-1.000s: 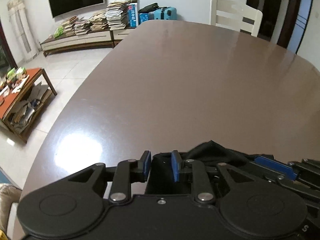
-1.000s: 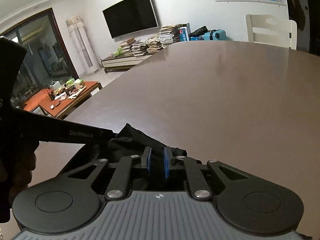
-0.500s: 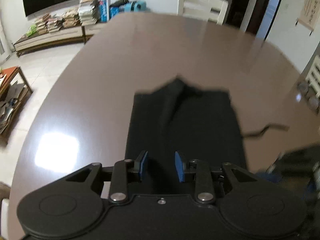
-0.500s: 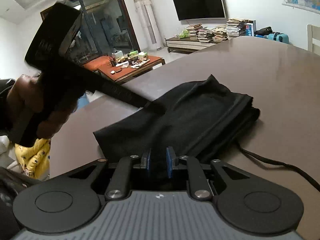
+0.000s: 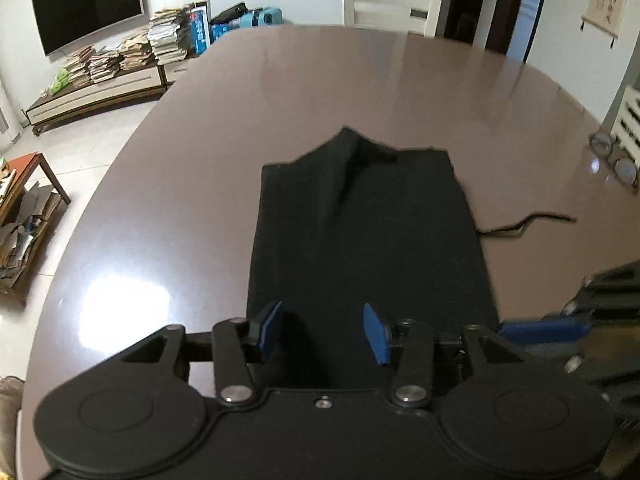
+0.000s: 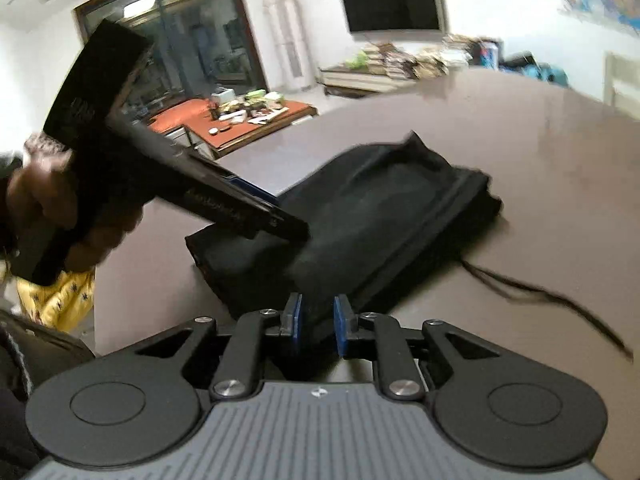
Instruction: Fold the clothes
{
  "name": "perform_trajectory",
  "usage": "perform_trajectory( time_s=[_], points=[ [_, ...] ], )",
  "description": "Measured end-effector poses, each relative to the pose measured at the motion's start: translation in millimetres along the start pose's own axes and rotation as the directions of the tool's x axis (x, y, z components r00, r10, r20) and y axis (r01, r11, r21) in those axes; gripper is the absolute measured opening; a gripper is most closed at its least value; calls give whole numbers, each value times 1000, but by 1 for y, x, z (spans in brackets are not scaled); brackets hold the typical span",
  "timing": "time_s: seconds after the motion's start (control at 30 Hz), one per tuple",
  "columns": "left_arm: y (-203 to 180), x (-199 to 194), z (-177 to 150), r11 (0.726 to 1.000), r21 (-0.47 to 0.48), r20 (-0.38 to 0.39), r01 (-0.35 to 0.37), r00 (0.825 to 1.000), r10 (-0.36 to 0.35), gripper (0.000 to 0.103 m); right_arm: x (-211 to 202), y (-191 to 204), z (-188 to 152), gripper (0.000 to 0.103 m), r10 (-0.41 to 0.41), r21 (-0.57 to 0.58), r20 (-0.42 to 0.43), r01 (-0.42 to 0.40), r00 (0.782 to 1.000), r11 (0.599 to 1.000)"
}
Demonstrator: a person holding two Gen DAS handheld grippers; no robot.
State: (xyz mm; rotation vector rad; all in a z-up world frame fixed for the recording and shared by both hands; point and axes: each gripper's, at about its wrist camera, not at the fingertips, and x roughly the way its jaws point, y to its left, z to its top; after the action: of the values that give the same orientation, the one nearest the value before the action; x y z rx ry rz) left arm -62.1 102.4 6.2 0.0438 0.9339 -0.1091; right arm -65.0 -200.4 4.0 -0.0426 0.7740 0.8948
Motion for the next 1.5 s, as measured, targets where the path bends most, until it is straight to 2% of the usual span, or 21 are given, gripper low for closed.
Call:
perform_trajectory(
  time_s=[0.07,0.17,0.3,0.4,0.5,0.63,0.73,0.8,0.83,0.87,0.9,0.97,1.0,1.03,1.07,1.13,1.27,1.37,1.43,1.47,1.5],
  points=[
    [3,-7,4,999,-46,38,11,999,-10,57,-8,-1,3,18,-9,31,41,8,999,999],
    [6,-13,6,996,-83,62,24,998,-18,58,-11,0,2,18,-12,53,52,9,999,999],
    [-7,-17,-3,1000,-13,47,22,999,-22,57,-5,9,7,18,-3,12,40,3,999,1000],
    [-15,-10,-13,999,34,-8,14,1000,-14,58,9,15,4,18,-14,-46,-44,12,999,999],
    [-18,-10,-24,998,59,-1,-12,1000,12,57,7,10,5,18,-14,-10,-41,13,999,1000],
    [-20,-30,-22,998,51,64,23,998,-26,57,-1,-2,18,39,-50,62,18,49,999,997],
    [-31,-30,-24,995,100,54,17,998,-23,57,3,-24,40,41,-93,166,67,81,993,983],
    [-37,-26,-28,994,111,32,10,999,-13,57,16,-42,62,51,-95,187,93,77,991,979],
    [-39,-24,-29,994,106,20,5,1000,-7,57,25,-50,72,66,-85,160,92,70,992,985],
    [-38,-26,-30,997,76,10,2,1000,-3,57,34,-58,82,73,-74,132,88,62,993,989],
    [-36,-28,-30,999,36,-1,3,1000,-3,57,44,-66,92,73,-48,99,61,42,997,994],
    [-23,-38,-30,992,-120,-25,44,999,-48,58,62,-88,112,73,48,79,-12,-47,999,996],
    [-11,-43,-32,965,-244,-23,98,994,-107,59,70,-99,122,73,96,86,-44,-92,994,992],
    [3,-44,-37,916,-372,-24,149,985,-170,59,77,-113,131,73,142,109,-71,-134,987,985],
    [15,-45,-43,851,-491,-18,189,974,-226,59,81,-125,139,73,173,134,-85,-161,981,978],
    [35,-40,-56,710,-674,-11,205,958,-287,59,94,-153,158,73,247,194,-135,-219,960,956],
    [35,-23,-62,634,-755,-44,169,951,-307,59,125,-180,179,68,318,216,-231,-270,920,938],
    [32,-17,-57,594,-784,-8,179,955,-298,69,147,-175,184,65,344,139,-328,-315,880,939],
    [30,-13,-52,587,-791,-1,174,959,-285,78,151,-170,186,65,360,110,-333,-344,871,933],
    [28,-11,-51,585,-793,0,170,960,-279,78,153,-165,185,61,377,102,-329,-364,866,926],
    [24,-9,-46,590,-793,-8,150,967,-256,74,155,-161,185,54,382,83,-332,-377,862,922]
  ],
)
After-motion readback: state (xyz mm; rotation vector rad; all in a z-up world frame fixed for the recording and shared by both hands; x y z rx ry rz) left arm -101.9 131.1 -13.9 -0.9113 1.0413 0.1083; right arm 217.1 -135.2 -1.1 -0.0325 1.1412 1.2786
